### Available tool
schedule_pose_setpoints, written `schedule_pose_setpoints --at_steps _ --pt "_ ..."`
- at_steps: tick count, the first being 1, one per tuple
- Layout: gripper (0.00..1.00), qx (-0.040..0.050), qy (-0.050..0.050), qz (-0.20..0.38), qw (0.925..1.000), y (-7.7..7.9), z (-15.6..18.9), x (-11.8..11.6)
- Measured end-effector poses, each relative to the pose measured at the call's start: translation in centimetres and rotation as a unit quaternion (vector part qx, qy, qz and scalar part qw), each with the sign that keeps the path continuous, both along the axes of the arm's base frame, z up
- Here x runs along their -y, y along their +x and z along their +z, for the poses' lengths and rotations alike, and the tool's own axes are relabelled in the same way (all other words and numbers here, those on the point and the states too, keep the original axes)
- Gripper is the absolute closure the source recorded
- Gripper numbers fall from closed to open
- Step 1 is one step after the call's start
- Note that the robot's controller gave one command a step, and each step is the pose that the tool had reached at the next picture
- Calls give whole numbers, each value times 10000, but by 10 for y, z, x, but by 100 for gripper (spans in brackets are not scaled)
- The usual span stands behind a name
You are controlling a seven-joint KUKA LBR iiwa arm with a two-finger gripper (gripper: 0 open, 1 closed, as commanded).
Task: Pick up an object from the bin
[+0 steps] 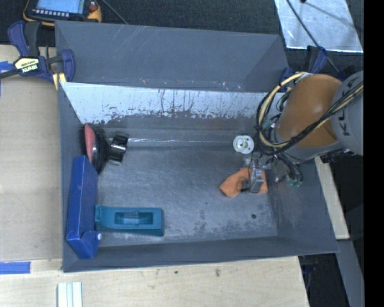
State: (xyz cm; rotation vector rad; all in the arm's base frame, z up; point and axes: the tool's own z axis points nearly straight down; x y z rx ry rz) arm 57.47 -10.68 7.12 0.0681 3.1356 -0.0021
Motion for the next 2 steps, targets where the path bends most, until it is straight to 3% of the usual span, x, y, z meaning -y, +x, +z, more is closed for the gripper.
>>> schedule_pose_setpoints --at_steps 2 --pt "100 0 -1 0 10000 0 0 0"
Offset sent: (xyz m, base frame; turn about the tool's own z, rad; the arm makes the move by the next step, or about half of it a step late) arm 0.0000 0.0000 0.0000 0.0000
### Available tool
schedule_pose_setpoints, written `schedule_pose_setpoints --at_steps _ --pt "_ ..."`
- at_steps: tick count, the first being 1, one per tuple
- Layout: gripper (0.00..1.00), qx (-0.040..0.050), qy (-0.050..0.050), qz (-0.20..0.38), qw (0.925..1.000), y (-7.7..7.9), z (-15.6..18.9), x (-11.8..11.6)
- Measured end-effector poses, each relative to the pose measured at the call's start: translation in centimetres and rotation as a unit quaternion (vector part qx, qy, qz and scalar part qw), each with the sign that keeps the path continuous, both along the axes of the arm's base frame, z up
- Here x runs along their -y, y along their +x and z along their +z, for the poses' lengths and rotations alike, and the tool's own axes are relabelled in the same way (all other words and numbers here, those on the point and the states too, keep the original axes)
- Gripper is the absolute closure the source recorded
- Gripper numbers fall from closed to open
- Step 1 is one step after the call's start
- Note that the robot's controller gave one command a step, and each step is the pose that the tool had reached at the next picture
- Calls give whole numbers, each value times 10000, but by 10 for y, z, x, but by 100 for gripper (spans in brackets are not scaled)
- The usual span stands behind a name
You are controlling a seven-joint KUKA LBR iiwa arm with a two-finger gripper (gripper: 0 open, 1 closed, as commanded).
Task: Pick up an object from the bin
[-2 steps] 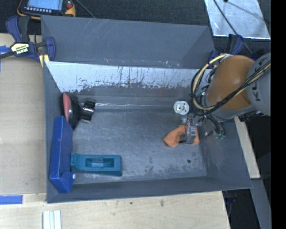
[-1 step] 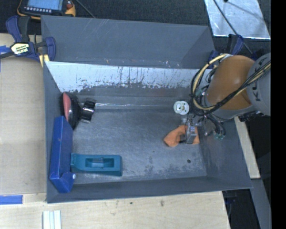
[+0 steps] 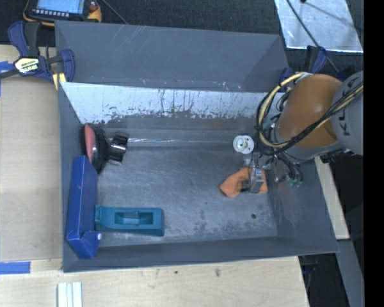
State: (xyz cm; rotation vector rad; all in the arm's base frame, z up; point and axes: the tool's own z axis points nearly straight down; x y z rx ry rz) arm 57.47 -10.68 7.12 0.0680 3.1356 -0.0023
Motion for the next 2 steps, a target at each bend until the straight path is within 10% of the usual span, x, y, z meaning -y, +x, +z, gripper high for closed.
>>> schedule_pose_setpoints --at_steps 2 --pt "100 0 0 1 10000 0 0 0"
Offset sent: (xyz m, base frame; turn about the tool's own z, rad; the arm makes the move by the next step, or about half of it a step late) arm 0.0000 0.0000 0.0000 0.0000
